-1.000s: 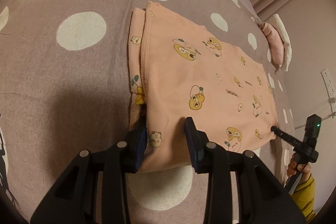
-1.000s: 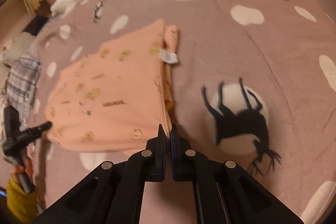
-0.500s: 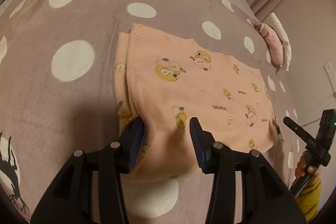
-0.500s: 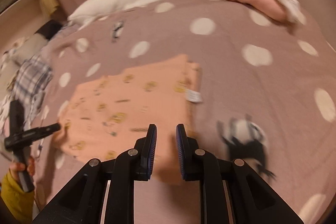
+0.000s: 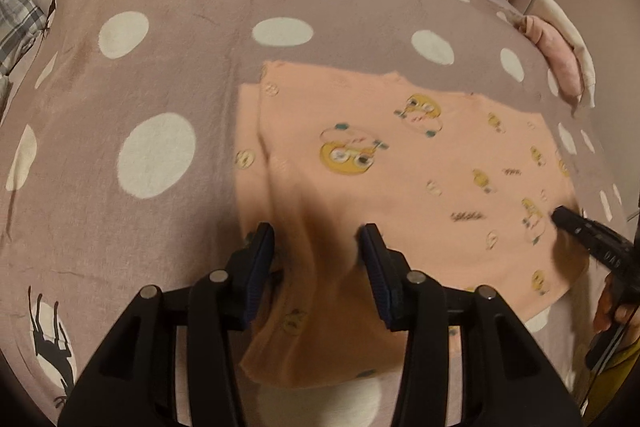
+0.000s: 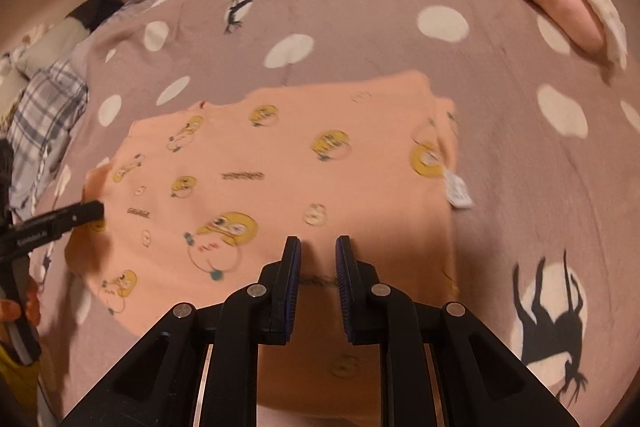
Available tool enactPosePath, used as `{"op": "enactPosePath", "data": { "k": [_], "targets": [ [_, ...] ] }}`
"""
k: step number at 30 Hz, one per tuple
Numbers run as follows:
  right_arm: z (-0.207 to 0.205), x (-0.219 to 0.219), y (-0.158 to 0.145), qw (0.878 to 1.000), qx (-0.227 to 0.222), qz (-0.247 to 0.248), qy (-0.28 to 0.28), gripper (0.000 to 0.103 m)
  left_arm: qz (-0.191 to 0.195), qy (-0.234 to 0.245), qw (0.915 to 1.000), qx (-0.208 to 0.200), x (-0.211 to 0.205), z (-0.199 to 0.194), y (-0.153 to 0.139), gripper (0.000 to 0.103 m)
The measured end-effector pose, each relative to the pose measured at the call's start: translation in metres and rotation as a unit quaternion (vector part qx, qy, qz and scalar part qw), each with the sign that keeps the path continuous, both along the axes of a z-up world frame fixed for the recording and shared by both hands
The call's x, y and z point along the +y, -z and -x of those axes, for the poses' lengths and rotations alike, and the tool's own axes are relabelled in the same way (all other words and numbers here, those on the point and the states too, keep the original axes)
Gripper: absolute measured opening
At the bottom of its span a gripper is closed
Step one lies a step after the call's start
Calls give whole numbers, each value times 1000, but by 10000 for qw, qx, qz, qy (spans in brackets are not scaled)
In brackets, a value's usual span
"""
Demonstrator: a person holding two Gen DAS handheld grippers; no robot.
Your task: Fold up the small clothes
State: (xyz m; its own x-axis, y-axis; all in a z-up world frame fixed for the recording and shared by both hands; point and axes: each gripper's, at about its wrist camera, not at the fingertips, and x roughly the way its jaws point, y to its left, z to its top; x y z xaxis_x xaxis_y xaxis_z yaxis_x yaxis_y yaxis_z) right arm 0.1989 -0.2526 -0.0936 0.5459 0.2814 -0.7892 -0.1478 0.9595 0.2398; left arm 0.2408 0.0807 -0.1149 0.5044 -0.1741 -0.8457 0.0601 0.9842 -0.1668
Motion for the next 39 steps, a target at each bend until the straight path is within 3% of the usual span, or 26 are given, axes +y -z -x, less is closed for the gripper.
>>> {"op": "enactPosePath", "data": {
  "k": [5, 10, 12, 14, 15, 17, 30, 32, 34, 36, 39],
  "targets": [
    [11, -29, 2, 9994, 99, -43, 343, 18, 3, -63, 10000, 60, 10, 13, 6, 59],
    [24, -43, -13, 9985, 38, -79, 536, 18, 423, -302, 9985, 185, 35, 28, 6, 71],
    [27, -40, -22, 9988, -105, -169, 458, 24, 733, -456, 9960, 229, 48, 29, 6, 72],
    [27, -33, -32, 9987, -231, -342, 303, 27, 1191, -552, 9908, 338, 57, 27, 7, 72],
    [26, -26, -35, 9986, -267, -407, 209, 29, 1601, -584, 9845, 421, 63, 23, 10, 73],
    [21, -8, -38, 9984, -297, -488, -35, 30, 2073, -594, 9754, 466, 65, 18, 14, 74],
    [-18, 94, -26, 9926, -153, -549, -1073, 30, 2604, -288, 9634, 577, 30, -19, 14, 80],
    [-27, 106, -23, 9918, -126, -555, -1142, 30, 2605, -308, 9633, 569, 29, -23, 15, 77],
    [-34, 117, -18, 9920, -69, -476, -1166, 30, 2489, -423, 9657, 602, 30, -25, 15, 48],
    [-40, 126, -13, 9924, -1, -355, -1176, 30, 2372, -548, 9674, 691, 35, -26, 18, 33],
    [-52, 139, 1, 9937, 146, -62, -1110, 26, 2399, -605, 9664, 697, 39, -25, 19, 29]
  ]
}}
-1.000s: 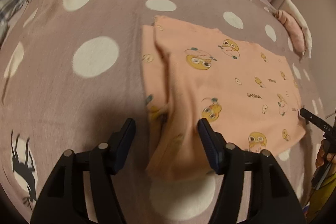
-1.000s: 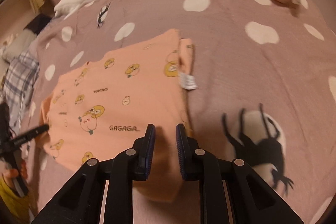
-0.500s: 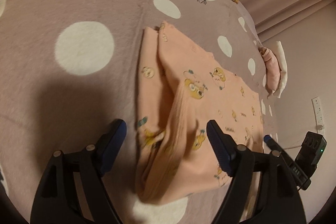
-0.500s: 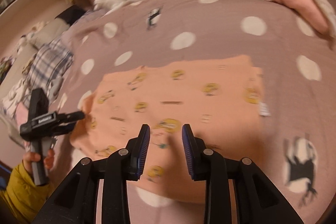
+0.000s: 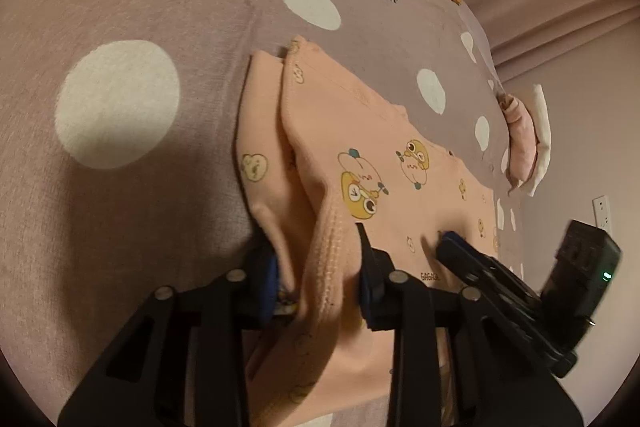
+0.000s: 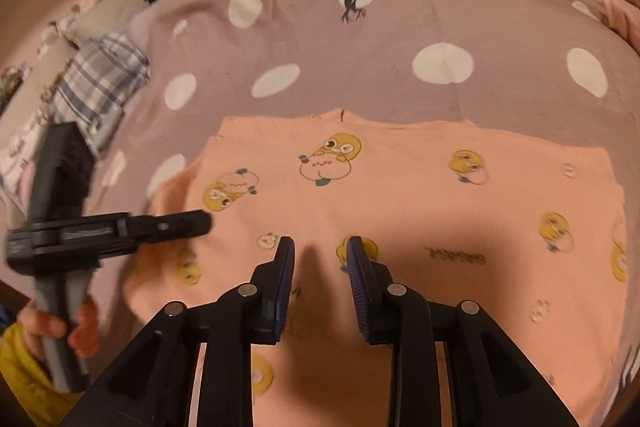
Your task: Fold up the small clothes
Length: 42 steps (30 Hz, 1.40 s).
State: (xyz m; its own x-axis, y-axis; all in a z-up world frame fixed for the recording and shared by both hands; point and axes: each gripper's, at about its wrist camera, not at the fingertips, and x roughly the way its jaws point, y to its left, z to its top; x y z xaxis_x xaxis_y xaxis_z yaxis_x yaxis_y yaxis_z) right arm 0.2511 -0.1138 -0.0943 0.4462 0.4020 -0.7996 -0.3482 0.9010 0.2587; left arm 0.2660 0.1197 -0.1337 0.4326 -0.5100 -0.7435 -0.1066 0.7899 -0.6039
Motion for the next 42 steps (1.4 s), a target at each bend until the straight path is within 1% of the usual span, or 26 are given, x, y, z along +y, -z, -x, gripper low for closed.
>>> {"op": "enactPosePath", "data": {
  "k": [2, 3, 7, 9, 11, 13, 15, 17, 19, 20, 23, 24, 25, 26, 27, 29, 31, 32, 33, 34, 35, 36, 37, 39, 41, 42],
  "targets": [
    [-5, 4, 10, 9997, 130, 184, 42, 18, -126, 28, 9999, -37, -3, 1, -4, 26],
    [-6, 6, 13, 9996, 93, 263, 43, 17, -171, 51, 9998, -69, -5, 2, -6, 23],
    [4, 2, 2, 9995, 88, 298, -4, 15, -222, 154, 9992, -299, -15, 5, -25, 20],
    [23, -2, -9, 9998, -64, 166, -131, 15, -201, 191, 9988, -398, -19, 7, -35, 20],
    [40, -5, -14, 9996, -184, 88, -198, 15, -218, 221, 9984, -473, -23, 7, -42, 20],
    [53, -6, -7, 9995, -45, 24, -318, 15, -314, 259, 9978, -524, -28, 7, -48, 20],
    [49, 0, 10, 9990, 178, 174, -367, 15, -393, 283, 9975, -514, -35, 7, -51, 20],
    [49, -3, 14, 9992, 203, 52, -340, 15, -453, 320, 9971, -513, -42, 8, -55, 20],
    [47, -16, 10, 9979, 439, -396, -261, 15, -571, 367, 9961, -559, -50, 10, -61, 19],
    [47, -20, 9, 9970, 493, -542, -237, 15, -591, 400, 9958, -572, -53, 11, -63, 19],
    [50, -49, 2, 9937, 453, -1024, 98, 15, -764, 616, 9926, -719, -75, 11, -76, 19],
    [53, -58, 1, 9910, 468, -1232, 226, 15, -803, 695, 9914, -763, -83, 11, -79, 19],
    [52, -74, 0, 9848, 527, -1598, 423, 15, -849, 810, 9898, -811, -95, 11, -83, 19],
    [51, -87, 1, 9787, 583, -1884, 573, 20, -878, 897, 9886, -833, -102, 10, -84, 19],
    [48, -103, 3, 9699, 661, -2209, 788, 27, -926, 1053, 9864, -851, -118, 9, -85, 19],
    [44, -120, 7, 9596, 744, -2506, 1045, 35, -1018, 1292, 9830, -819, -141, 7, -82, 21],
    [40, -139, 13, 9425, 829, -2987, 1251, 37, -1085, 1489, 9799, -764, -160, 6, -74, 27],
    [39, -144, 16, 9360, 876, -3140, 1327, 40, -1094, 1550, 9792, -724, -165, 5, -70, 27],
    [36, -150, 21, 9263, 961, -3342, 1453, 45, -1088, 1622, 9787, -629, -171, 4, -62, 28],
    [33, -155, 27, 9156, 1061, -3547, 1567, 46, -1054, 1664, 9790, -533, -174, 4, -56, 30],
    [30, -158, 32, 9079, 1156, -3685, 1628, 47, -995, 1714, 9794, -393, -176, 4, -48, 30],
    [27, -160, 38, 9029, 1263, -3749, 1681, 47, -976, 1735, 9794, -343, -176, 6, -44, 30],
    [27, -159, 41, 9023, 1314, -3738, 1698, 47, -986, 1750, 9790, -336, -174, 8, -42, 30],
    [29, -155, 39, 9056, 1322, -3673, 1657, 47, -914, 1779, 9791, -370, -167, 14, -42, 31],
    [32, -153, 35, 9109, 1316, -3558, 1625, 47, -884, 1744, 9798, -418, -158, 21, -45, 35],
    [28, -148, 34, 9128, 1322, -3513, 1610, 47, -883, 1694, 9806, -438, -149, 25, -47, 39]
  ]
}}
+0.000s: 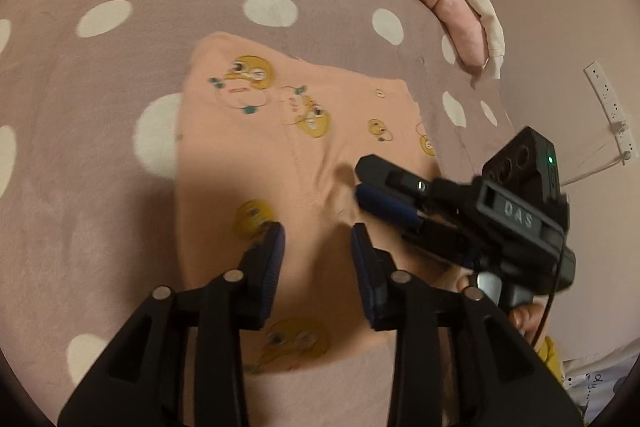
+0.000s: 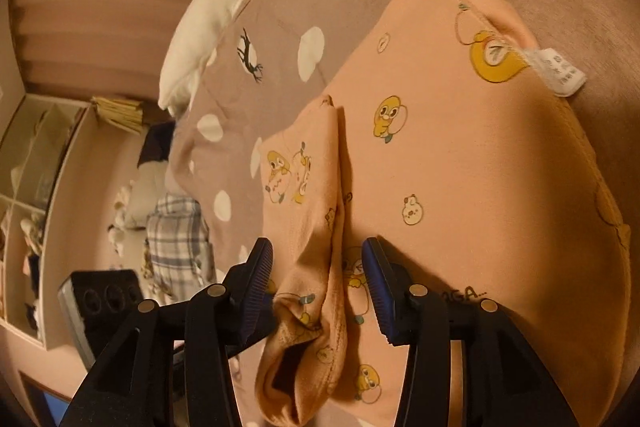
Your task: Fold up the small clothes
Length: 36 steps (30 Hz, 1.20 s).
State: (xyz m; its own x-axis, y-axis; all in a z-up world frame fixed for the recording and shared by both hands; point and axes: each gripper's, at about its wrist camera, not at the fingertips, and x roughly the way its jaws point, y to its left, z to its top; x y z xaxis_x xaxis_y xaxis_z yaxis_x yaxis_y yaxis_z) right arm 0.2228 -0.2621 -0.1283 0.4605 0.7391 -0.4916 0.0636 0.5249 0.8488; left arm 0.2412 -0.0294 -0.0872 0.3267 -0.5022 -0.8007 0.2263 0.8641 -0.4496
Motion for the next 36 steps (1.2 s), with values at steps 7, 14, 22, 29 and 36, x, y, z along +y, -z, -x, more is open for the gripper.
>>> {"op": "enactPosePath", "data": {
  "k": [7, 14, 22, 29, 36],
  "targets": [
    [-17, 31, -12, 9964, -20, 725, -443, 48, 21, -314, 9995, -8, 35, 15, 2, 44],
    [-31, 49, -8, 9912, -75, 1234, -479, 27, 86, -477, 9988, 93, 49, 21, 5, 44],
    [-19, 26, -54, 9782, -852, 1881, -222, 12, 112, -520, 9985, 113, 53, 24, 3, 44],
    [-16, -20, -77, 9586, -1007, 2663, 90, 12, 188, -445, 9987, 190, 41, 20, 8, 45],
    [-21, -53, -40, 9595, -415, 2764, 359, 12, 98, -218, 9995, 190, 17, 17, 7, 45]
  ]
}}
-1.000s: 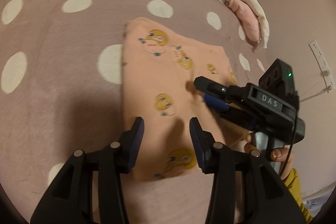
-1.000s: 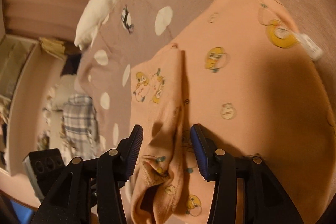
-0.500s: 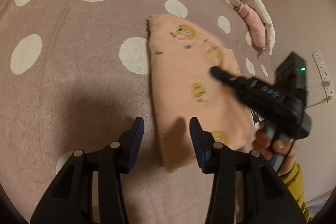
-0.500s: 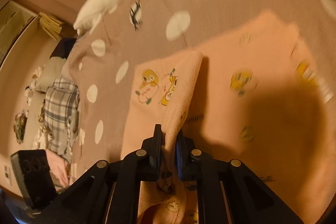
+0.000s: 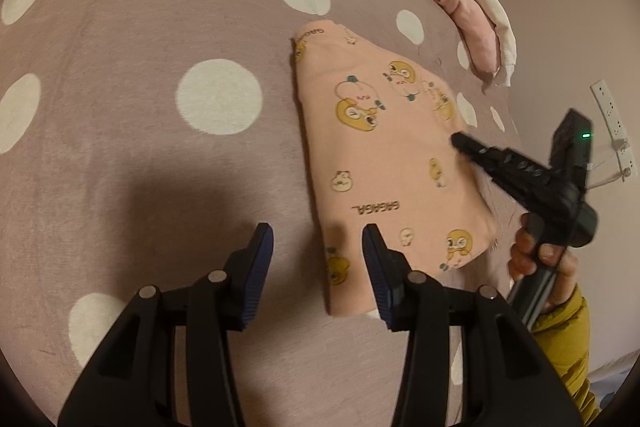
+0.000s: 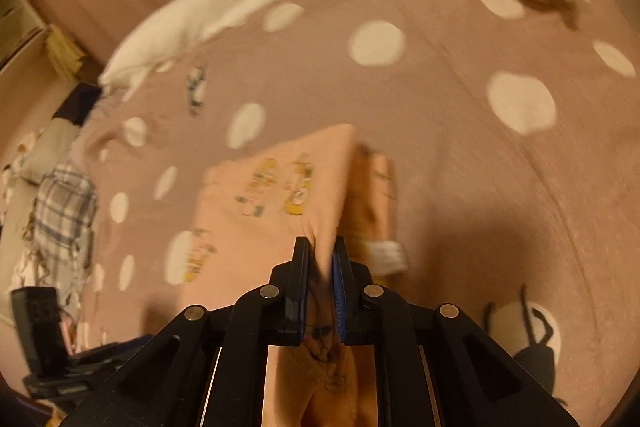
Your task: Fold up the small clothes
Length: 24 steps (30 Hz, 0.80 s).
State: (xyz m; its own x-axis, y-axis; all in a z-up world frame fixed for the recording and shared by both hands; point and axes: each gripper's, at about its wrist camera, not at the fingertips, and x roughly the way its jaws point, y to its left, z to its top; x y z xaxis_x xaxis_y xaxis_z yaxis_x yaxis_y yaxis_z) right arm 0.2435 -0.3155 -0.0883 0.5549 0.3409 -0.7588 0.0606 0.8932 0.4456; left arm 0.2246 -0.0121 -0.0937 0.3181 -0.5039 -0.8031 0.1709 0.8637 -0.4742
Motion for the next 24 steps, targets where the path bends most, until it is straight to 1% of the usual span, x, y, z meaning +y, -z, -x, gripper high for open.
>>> {"op": "enactPosePath", "data": {
  "k": [2, 3, 5, 6, 8, 9, 10, 12, 13, 14, 17, 20, 23, 24],
  "targets": [
    [1, -5, 4, 9998, 90, -167, 108, 13, -6, 45, 10000, -60, -5, -2, -2, 46],
    [4, -8, 3, 9996, 38, -241, 162, 13, -19, 67, 9999, -101, -8, -3, -4, 45],
    [14, -10, -10, 9994, -222, 11, 281, 13, -58, 92, 9998, -189, -14, -5, -6, 45],
    [23, -7, -21, 9983, -452, 235, 265, 13, -80, 100, 9997, -229, -17, -7, -7, 45],
    [37, 0, -38, 9957, -856, 362, 20, 13, -103, 82, 9992, -365, -23, -9, -10, 44],
    [48, 8, -49, 9925, -1124, 394, -256, 13, -141, 74, 9988, -463, -27, -11, -11, 44],
    [56, 14, -56, 9896, -1290, 421, -469, 13, -163, 68, 9985, -526, -31, -13, -11, 44],
    [68, 25, -61, 9852, -1442, 492, -789, 13, -192, 67, 9981, -584, -41, -18, -10, 42],
    [72, 30, -61, 9840, -1435, 515, -924, 13, -211, 84, 9979, -603, -45, -20, -9, 37],
    [76, 33, -58, 9832, -1404, 538, -1032, 13, -248, 105, 9977, -622, -49, -21, -8, 36],
    [81, 41, -45, 9815, -1245, 685, -1279, 13, -412, 252, 9965, -684, -62, -23, -4, 35],
    [78, 45, -21, 9830, -915, 828, -1362, 13, -667, 351, 9937, -824, -69, -23, -2, 35],
    [74, 43, 3, 9863, -478, 904, -1297, 13, -809, 422, 9921, -863, -72, -23, 2, 35],
    [75, 44, 8, 9864, -395, 925, -1298, 13, -843, 445, 9918, -856, -73, -24, 3, 35]
  ]
}}
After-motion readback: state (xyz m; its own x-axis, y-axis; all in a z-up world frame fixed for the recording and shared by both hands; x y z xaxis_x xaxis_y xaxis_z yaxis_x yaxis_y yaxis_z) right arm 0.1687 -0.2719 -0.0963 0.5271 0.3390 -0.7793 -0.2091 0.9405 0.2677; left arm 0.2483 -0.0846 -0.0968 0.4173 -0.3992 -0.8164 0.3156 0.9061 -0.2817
